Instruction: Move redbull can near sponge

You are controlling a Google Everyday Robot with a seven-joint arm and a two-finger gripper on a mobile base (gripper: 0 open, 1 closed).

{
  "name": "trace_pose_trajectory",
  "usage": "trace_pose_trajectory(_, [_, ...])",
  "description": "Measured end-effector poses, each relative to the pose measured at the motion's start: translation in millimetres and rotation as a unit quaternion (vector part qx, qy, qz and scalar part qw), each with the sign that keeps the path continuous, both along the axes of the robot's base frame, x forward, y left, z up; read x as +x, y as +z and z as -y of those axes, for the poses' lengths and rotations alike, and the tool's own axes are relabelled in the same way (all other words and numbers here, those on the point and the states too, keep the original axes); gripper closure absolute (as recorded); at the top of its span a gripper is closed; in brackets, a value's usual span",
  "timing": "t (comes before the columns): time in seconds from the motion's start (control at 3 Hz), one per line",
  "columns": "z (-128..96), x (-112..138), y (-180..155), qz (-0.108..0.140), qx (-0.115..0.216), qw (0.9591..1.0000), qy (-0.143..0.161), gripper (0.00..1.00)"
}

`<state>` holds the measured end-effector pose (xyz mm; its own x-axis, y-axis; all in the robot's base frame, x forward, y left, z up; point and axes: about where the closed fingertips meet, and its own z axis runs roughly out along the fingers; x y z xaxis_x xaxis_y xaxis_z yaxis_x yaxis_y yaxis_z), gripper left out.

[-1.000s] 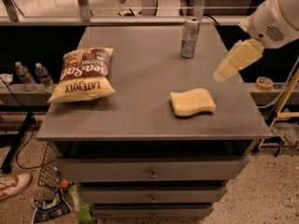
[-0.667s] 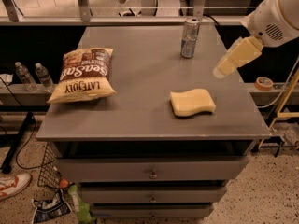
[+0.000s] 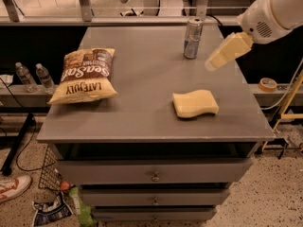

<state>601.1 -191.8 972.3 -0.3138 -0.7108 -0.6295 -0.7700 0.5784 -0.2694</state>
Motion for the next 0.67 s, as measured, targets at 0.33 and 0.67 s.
trace_pose_trajectory(0.33, [-11, 49, -9, 0.001, 0.039, 0.9991, -0.015, 0.0])
trace_pose_trajectory(0.67, [-24, 90, -16, 0.009, 0.06, 0.9972, -0.043, 0.0])
